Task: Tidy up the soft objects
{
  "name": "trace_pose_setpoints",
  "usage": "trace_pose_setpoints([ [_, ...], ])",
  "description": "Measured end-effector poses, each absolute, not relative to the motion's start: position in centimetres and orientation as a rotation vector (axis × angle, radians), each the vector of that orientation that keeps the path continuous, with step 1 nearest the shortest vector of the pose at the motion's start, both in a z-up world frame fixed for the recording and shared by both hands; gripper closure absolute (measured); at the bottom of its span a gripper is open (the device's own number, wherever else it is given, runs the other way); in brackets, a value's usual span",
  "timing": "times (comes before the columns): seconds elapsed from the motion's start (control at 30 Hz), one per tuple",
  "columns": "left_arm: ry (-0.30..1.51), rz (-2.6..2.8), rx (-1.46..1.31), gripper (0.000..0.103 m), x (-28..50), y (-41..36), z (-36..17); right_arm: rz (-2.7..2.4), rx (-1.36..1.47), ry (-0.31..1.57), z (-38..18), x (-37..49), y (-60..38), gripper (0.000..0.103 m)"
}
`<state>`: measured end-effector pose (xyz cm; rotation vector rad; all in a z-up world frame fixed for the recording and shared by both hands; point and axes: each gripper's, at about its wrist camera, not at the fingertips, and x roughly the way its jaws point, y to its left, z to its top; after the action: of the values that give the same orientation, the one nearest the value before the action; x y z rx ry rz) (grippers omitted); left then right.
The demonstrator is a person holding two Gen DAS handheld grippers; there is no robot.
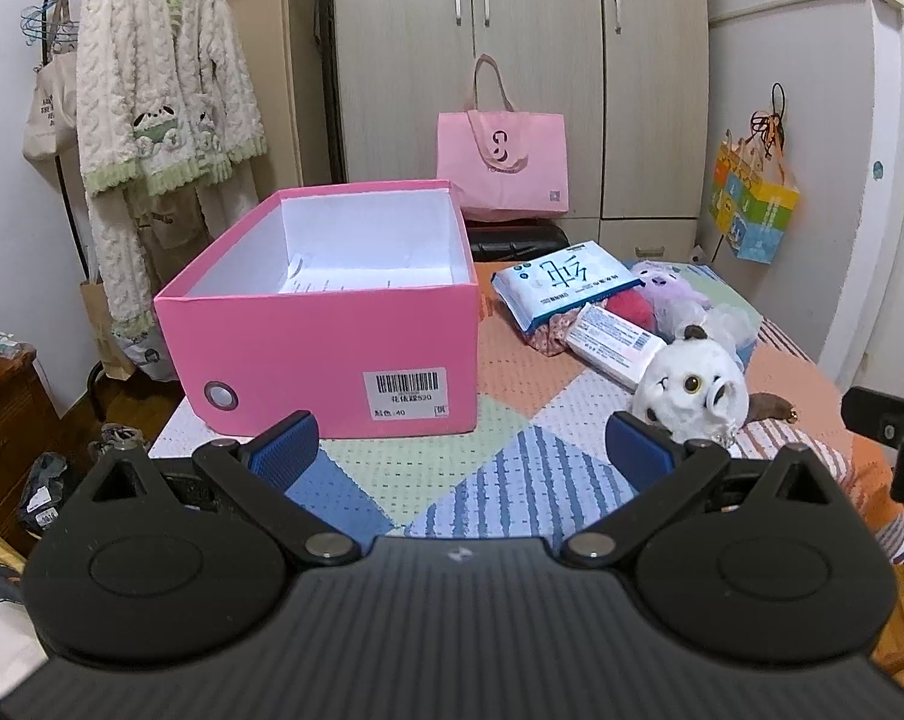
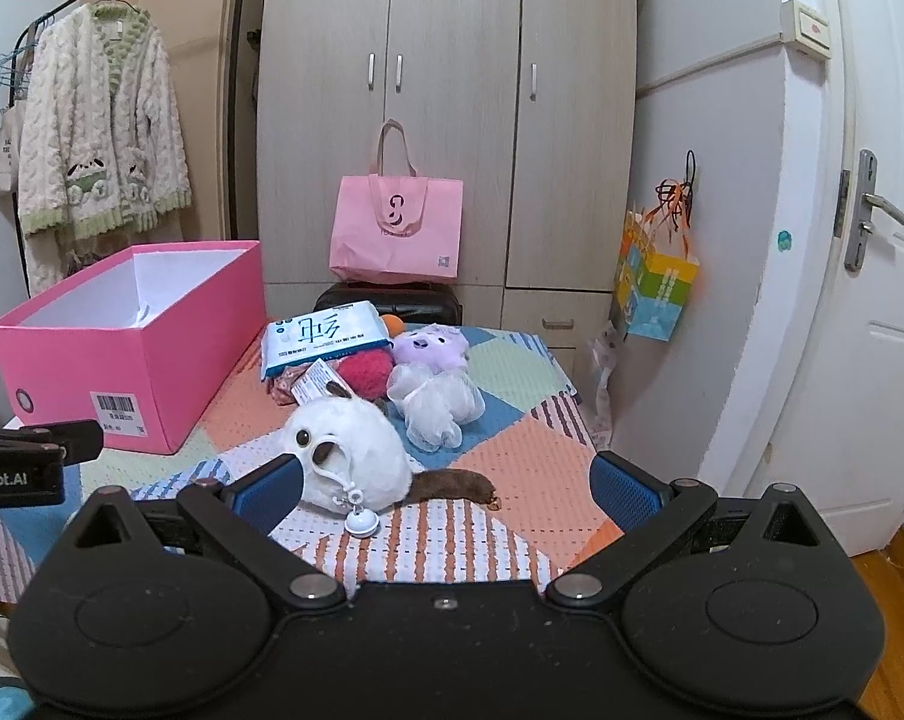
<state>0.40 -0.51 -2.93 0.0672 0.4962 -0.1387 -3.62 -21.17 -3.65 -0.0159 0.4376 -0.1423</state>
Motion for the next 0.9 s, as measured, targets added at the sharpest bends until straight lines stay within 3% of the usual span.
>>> trace_pose_setpoints([
  [0.9,0.522,-0.168,0.064,0.000,0.21,-0.55,-3.47,-0.143,-0.020,0.480,-4.30,-3.14,-21.09,0.000],
])
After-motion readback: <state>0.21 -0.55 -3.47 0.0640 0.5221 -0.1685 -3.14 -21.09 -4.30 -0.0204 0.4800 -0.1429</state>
